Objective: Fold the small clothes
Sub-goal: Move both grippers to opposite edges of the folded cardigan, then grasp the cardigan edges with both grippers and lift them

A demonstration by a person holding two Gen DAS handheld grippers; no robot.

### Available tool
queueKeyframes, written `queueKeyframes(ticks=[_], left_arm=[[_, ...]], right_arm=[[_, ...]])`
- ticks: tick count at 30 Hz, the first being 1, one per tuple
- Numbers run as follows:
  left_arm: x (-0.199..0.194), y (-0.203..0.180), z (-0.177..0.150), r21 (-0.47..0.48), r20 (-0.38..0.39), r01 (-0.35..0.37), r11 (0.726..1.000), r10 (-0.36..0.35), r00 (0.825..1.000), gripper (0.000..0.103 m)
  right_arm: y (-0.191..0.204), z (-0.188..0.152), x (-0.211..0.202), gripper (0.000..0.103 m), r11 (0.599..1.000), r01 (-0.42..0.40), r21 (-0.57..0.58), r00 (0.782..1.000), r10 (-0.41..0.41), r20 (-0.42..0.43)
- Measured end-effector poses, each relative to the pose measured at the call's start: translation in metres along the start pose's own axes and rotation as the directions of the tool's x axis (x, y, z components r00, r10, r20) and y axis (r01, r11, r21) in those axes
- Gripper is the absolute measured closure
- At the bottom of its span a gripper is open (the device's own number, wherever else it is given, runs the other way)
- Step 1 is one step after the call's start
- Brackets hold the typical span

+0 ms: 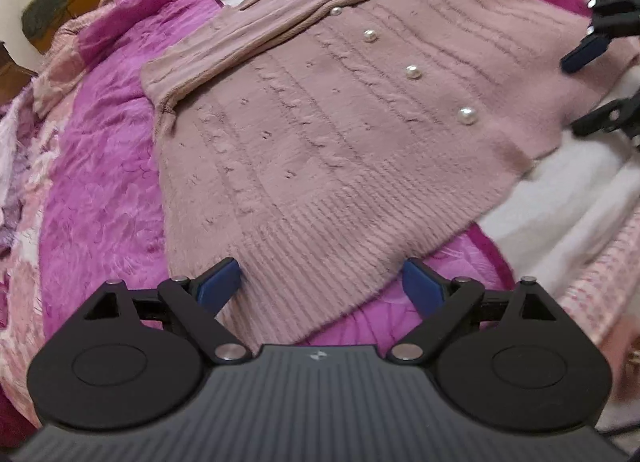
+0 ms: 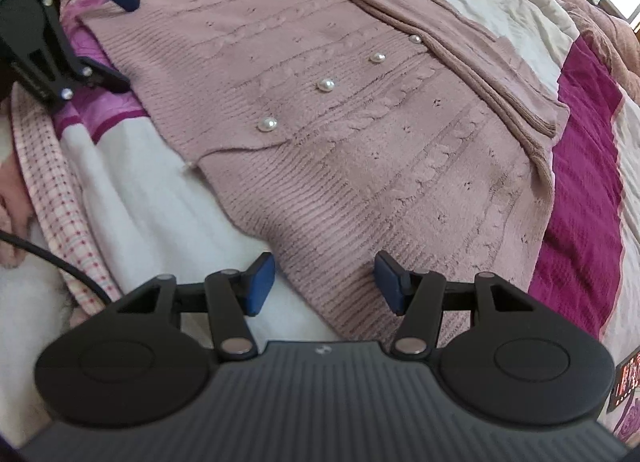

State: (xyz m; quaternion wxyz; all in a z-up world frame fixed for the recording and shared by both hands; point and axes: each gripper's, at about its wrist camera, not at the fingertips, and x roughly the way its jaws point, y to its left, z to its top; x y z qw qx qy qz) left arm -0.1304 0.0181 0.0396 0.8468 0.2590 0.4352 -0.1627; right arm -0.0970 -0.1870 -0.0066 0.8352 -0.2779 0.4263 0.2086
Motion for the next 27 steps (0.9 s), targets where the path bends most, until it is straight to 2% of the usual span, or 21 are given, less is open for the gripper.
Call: queueKeyframes(ticks=[4, 12, 16, 20, 24, 27], left_arm=[[0.016, -0.001, 0.004, 0.024, 0.012, -0.060, 0.998, 0.060, 0.998, 0.006], [0.022, 0.001, 0.006, 0.003, 0.061, -0.119, 0.993, 0.118, 0.991, 0.006], [0.018, -0.004, 0.004, 0.025, 0.099, -0.143, 0.989, 0.140, 0.985, 0.006], [0.016, -0.004, 0.004, 0.021, 0.107, -0.144, 0.989, 0.141, 0.984, 0.007], [0.018, -0.001, 0.005, -0.019, 0.114, -0.137, 0.990, 0.138, 0.984, 0.009], [0.016, -0.003, 0.005, -0.021, 0.134, -0.135, 0.991, 0.137, 0.981, 0.018]], right_arm=[[0.003, 0.001, 0.007, 0.046, 0.999, 0.048, -0.010, 0.999, -0.048, 0.020], [-0.001, 0.000, 0.012, 0.046, 0.988, 0.156, 0.018, 0.985, -0.157, 0.066], [-0.002, -0.003, 0.004, 0.046, 0.989, 0.148, 0.006, 0.987, -0.148, 0.055], [-0.009, -0.007, -0.004, 0.046, 0.997, 0.075, 0.013, 0.997, -0.075, 0.021], [-0.007, -0.008, 0.000, 0.046, 0.996, 0.083, 0.008, 0.996, -0.083, 0.031], [-0.006, -0.006, 0.005, 0.047, 0.994, 0.110, 0.028, 0.992, -0.111, 0.060]])
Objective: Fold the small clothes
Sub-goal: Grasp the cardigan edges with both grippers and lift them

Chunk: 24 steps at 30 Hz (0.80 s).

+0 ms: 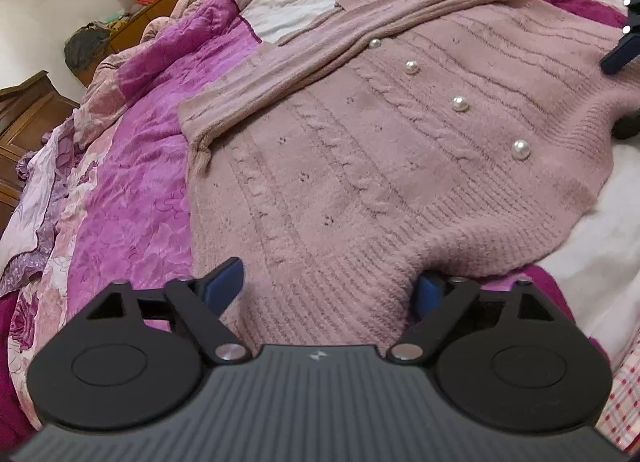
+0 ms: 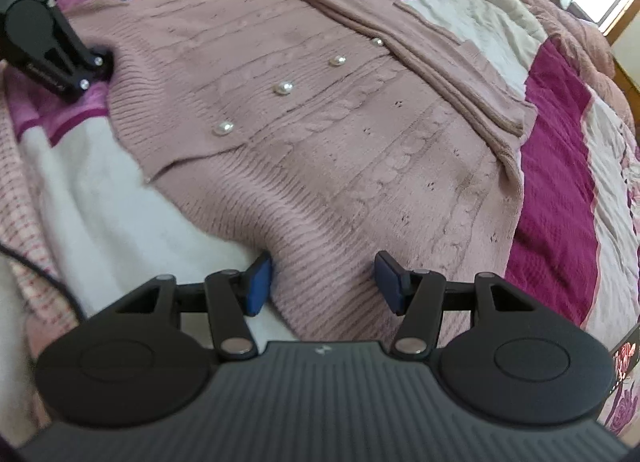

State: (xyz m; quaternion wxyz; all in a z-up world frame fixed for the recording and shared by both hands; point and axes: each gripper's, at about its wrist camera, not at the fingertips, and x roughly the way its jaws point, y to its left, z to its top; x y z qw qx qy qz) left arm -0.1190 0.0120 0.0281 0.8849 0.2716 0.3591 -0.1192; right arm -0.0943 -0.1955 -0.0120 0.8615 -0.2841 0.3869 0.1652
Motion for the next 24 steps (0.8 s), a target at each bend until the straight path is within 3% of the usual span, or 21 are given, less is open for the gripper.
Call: queueKeyframes(ticks=[1, 2, 3, 4, 7, 11, 24], left_arm=[[-0.001, -0.001, 0.000, 0.004, 0.005, 0.007, 1.000, -0.007, 1.000, 0.025], [-0.002, -0.002, 0.000, 0.012, 0.005, 0.023, 1.000, -0.023, 1.000, 0.039], [-0.001, -0.003, 0.000, 0.021, -0.002, 0.053, 0.998, -0.053, 0.999, 0.048], [-0.002, -0.004, 0.001, 0.024, -0.009, 0.087, 0.996, -0.087, 0.996, 0.061], [-0.003, -0.008, 0.002, 0.029, -0.005, 0.101, 0.994, -0.101, 0.995, 0.075], [-0.004, 0.001, 0.006, -0.070, 0.011, 0.097, 0.993, -0.096, 0.995, 0.084], [-0.028, 0.018, 0.033, -0.228, 0.130, 0.019, 0.973, 0.012, 0.991, 0.093]], right_arm=[[0.000, 0.000, 0.000, 0.048, 1.000, 0.006, 0.005, 1.000, -0.006, 0.010], [0.001, 0.000, 0.001, 0.054, 1.000, 0.007, 0.008, 1.000, -0.007, 0.020], [0.002, 0.000, 0.001, 0.073, 1.000, 0.007, 0.012, 1.000, -0.007, 0.026], [0.002, 0.000, 0.001, 0.082, 1.000, 0.005, 0.018, 1.000, -0.006, 0.029], [0.002, -0.001, -0.001, 0.088, 0.999, 0.020, 0.035, 0.999, -0.021, 0.050], [-0.005, -0.002, -0.008, 0.089, 0.995, 0.035, 0.097, 0.996, -0.043, 0.084], [-0.025, 0.016, -0.029, 0.090, 0.971, 0.097, 0.219, 0.958, -0.150, 0.243]])
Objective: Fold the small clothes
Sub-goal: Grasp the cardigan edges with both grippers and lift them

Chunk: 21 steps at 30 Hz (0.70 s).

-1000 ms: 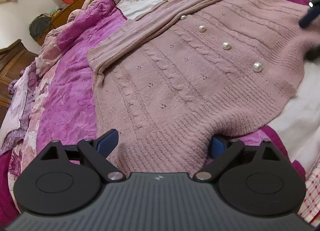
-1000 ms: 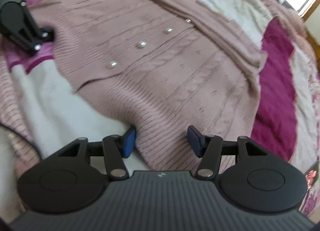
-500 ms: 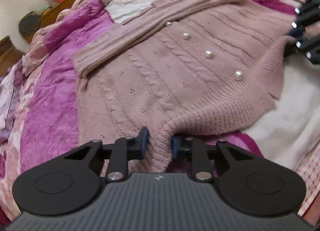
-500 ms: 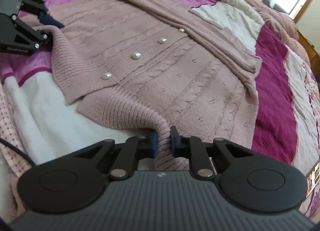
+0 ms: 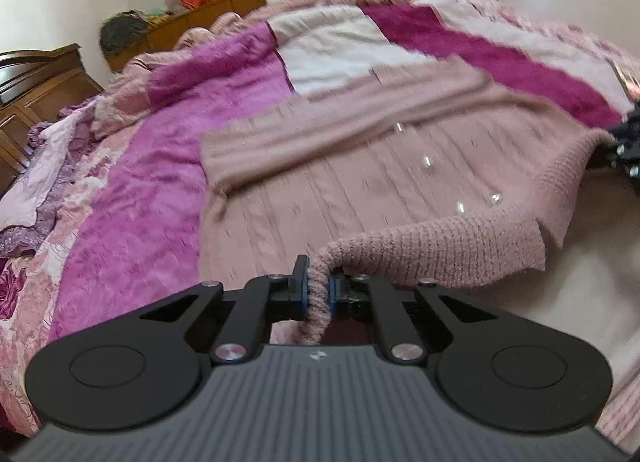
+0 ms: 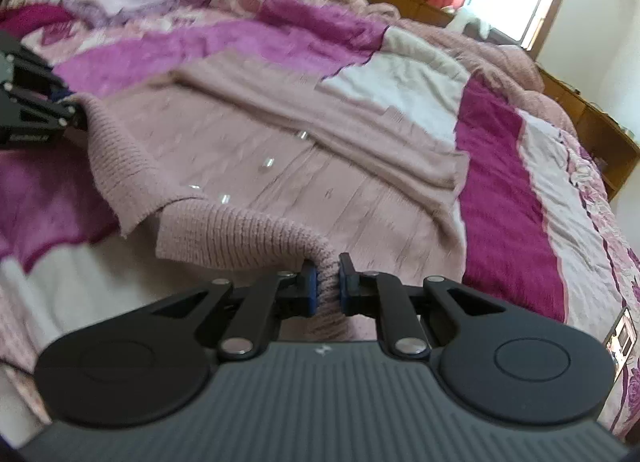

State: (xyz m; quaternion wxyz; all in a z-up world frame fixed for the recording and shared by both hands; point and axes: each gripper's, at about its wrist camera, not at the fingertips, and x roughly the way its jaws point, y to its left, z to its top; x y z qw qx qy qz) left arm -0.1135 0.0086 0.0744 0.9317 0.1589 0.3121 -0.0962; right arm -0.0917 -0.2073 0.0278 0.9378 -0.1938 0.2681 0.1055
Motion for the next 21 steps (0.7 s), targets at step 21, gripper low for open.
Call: queueKeyframes(ticks=[21], left_arm=[[0.042, 0.033, 0.138, -0.130, 0.176, -0.106, 0.986, 0.129, 0.976, 0.095]], right_arm=[[-0.061, 0.100, 0.050, 0.091, 0.990, 0.100, 0.097, 0.971, -0.118, 0.208]])
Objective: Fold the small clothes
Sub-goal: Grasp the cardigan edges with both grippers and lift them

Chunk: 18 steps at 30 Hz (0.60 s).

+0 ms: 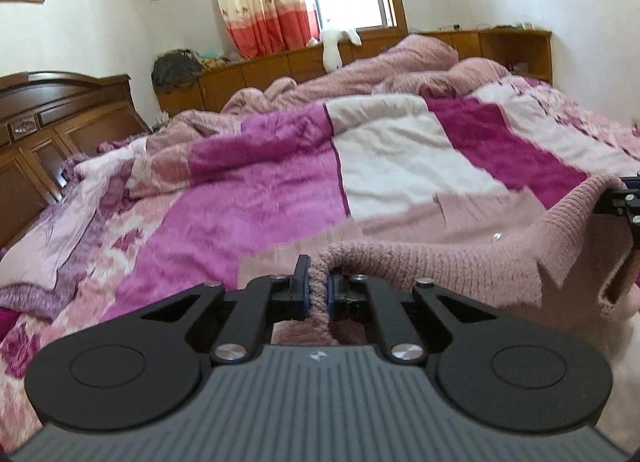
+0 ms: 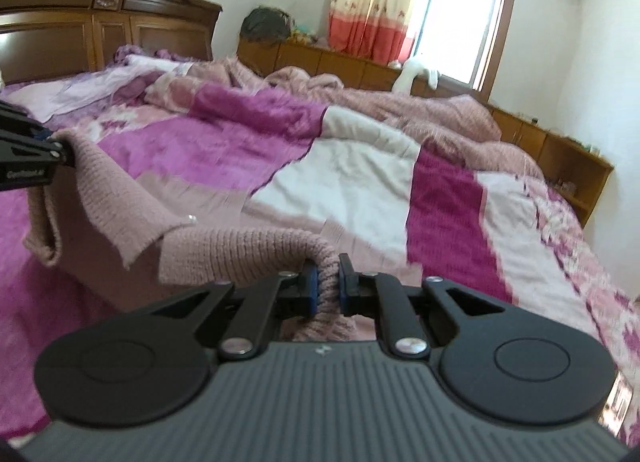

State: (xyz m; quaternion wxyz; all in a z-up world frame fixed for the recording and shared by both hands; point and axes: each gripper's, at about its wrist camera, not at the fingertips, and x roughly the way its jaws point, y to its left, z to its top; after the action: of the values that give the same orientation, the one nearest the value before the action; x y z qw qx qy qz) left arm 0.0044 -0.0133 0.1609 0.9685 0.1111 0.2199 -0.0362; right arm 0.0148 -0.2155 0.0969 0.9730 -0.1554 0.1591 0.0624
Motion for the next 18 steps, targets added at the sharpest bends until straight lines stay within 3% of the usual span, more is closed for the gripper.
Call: queueKeyframes(ticks=[10, 18], left_arm=[[0.089, 0.002, 0.056, -0.013, 0.048, -0.035, 0.999, 0.036, 0.998, 0.095], [0.189, -0.004, 0.053, -0.021, -0.056, -0.038, 0.999, 0.037, 0.998, 0.095]], right_arm=[[-0.013, 0.032, 0.079, 0.091, 0.996, 0.066, -0.058, 0.997, -0.065, 0.032], [-0.013, 0.013, 0.157, 0.091, 0.997, 0.070, -0.032, 0.995, -0.072, -0.074]])
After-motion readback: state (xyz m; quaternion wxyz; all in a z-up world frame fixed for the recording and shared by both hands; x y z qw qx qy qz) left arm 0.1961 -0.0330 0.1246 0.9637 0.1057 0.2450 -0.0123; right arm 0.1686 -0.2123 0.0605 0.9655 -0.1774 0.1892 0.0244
